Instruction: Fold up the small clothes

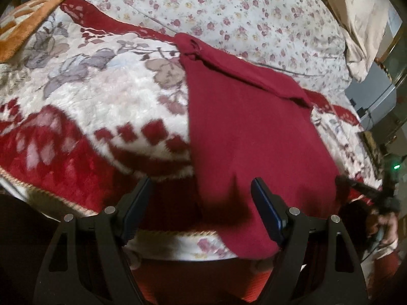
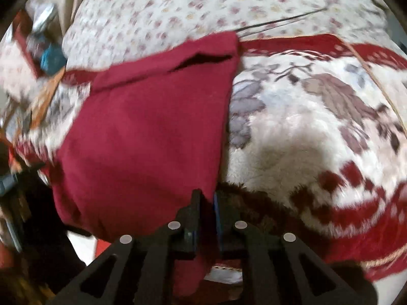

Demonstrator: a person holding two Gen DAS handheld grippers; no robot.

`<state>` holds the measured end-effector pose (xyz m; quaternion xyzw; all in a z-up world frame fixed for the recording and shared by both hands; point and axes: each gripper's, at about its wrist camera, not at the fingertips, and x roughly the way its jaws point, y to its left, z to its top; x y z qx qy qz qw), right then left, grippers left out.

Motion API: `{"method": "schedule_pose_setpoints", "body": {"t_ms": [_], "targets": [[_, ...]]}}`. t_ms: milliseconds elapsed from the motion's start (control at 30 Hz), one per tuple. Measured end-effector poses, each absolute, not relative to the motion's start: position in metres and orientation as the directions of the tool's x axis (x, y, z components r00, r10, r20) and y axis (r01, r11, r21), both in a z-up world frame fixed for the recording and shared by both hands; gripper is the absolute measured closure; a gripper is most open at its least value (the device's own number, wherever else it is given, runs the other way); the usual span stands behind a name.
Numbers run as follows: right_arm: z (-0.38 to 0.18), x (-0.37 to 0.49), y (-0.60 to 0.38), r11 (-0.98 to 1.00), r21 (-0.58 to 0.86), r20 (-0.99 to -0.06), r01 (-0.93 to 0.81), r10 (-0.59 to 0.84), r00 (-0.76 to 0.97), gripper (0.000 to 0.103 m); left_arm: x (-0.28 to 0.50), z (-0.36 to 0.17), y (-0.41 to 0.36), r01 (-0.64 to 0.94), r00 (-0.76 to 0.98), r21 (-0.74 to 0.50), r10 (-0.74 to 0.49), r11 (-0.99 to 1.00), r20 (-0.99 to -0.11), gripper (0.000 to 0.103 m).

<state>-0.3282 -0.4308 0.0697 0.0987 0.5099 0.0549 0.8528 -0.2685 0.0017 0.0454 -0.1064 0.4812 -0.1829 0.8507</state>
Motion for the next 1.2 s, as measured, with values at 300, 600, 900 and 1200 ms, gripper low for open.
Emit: {"method": "schedule_pose_setpoints", "body": {"t_ms": [300, 600, 900, 1200], "targets": [[0.086, -0.334, -0.256, 0.784, 0.295, -0.787, -0.546, 0.523, 0.327, 0.044, -0.269, 0.057, 0.037, 0.099, 0.540, -0.378, -0.369, 0.921, -0.757, 0.023], [0.011, -0.308, -0.143, 0.765, 0.011, -0.895, -0.643, 0.294, 0.335, 0.071, -0.274, 0.055, 0.048, 0.078, 0.538, -0.402, -0.378, 0.912, -0.753, 0.023], [0.002, -0.284, -0.165, 0.717, 0.432, -0.811, -0.547, 0.575, 0.113, 0.090, -0.273, 0.052, 0.053, 0.050, 0.532, -0.481, -0.431, 0.875, -0.729, 0.023], [0.058, -0.317, -0.312, 0.787, 0.516, -0.737, -0.337, 0.609, 0.293, 0.046, -0.297, 0.033, 0.022, 0.155, 0.422, -0.461, -0.480, 0.874, -0.769, 0.023]]}}
